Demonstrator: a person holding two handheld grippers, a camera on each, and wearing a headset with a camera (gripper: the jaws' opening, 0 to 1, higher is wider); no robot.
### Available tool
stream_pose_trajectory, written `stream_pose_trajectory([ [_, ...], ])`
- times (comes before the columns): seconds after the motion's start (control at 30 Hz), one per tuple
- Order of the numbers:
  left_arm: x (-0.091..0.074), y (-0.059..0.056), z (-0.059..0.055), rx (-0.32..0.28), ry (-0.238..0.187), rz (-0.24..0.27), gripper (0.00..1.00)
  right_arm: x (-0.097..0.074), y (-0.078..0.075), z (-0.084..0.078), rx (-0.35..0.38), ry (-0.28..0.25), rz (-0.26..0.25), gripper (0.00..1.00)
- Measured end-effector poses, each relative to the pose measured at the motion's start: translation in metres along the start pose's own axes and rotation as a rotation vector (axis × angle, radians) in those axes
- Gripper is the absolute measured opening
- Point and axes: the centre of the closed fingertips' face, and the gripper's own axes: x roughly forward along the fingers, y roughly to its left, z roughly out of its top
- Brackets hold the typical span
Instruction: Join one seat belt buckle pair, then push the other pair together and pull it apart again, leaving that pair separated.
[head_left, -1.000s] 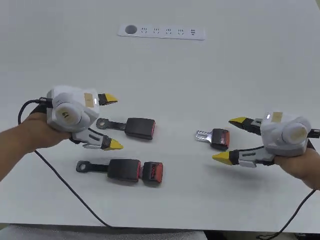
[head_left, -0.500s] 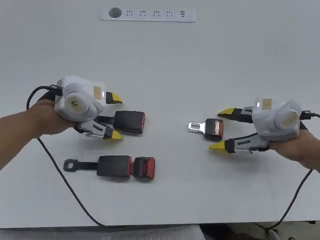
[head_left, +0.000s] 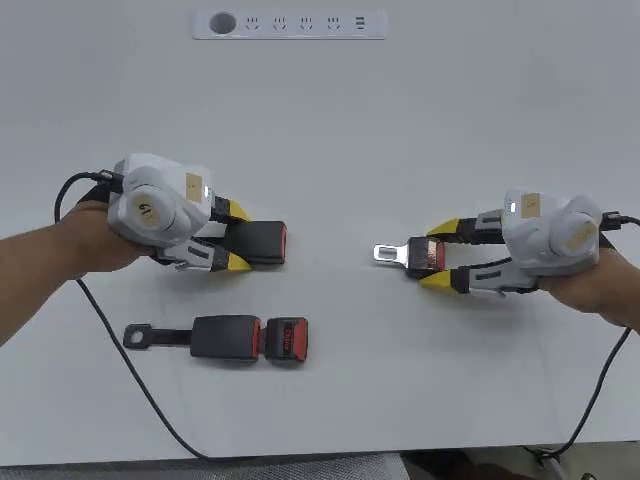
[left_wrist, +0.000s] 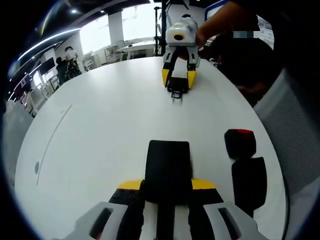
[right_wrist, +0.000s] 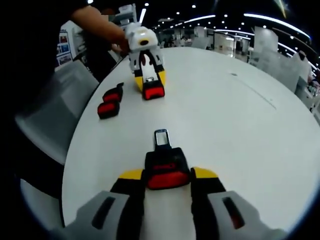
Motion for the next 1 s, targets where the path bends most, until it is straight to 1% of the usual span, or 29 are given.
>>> stream_pose_trajectory([
  [0.13, 0.0, -0.001, -0.001, 0.003, -0.007, -0.003, 0.35, -0.001, 0.0, -0.001, -0.016, -0.024, 0.006, 0.36],
  [0.2, 0.0, -0.002, -0.001, 0.004, -0.008, -0.004, 0.34, -0.001, -0.001, 0.0, 0.006, -0.053, 0.005, 0.36],
  [0.27, -0.001, -0.002, -0.001, 0.006, -0.005, -0.009, 0.34, -0.001, -0.001, 0.0, 0.009, -0.063, 0.004, 0.35],
  [0.53, -0.001, -0.003, -0.002, -0.005, 0.003, -0.016, 0.34, -0.001, -0.001, 0.0, 0.009, -0.071, 0.007, 0.35],
  [0.7, 0.0, -0.003, -0.002, -0.013, 0.002, -0.015, 0.34, 0.0, -0.002, 0.001, 0.022, -0.085, -0.006, 0.35],
  [0.83, 0.0, -0.003, -0.002, -0.016, 0.003, -0.017, 0.35, 0.002, -0.001, 0.004, 0.031, -0.096, -0.013, 0.35],
  [1.0, 0.0, -0.003, -0.002, -0.019, 0.002, -0.017, 0.35, 0.009, -0.001, 0.011, 0.033, -0.112, -0.01, 0.35],
])
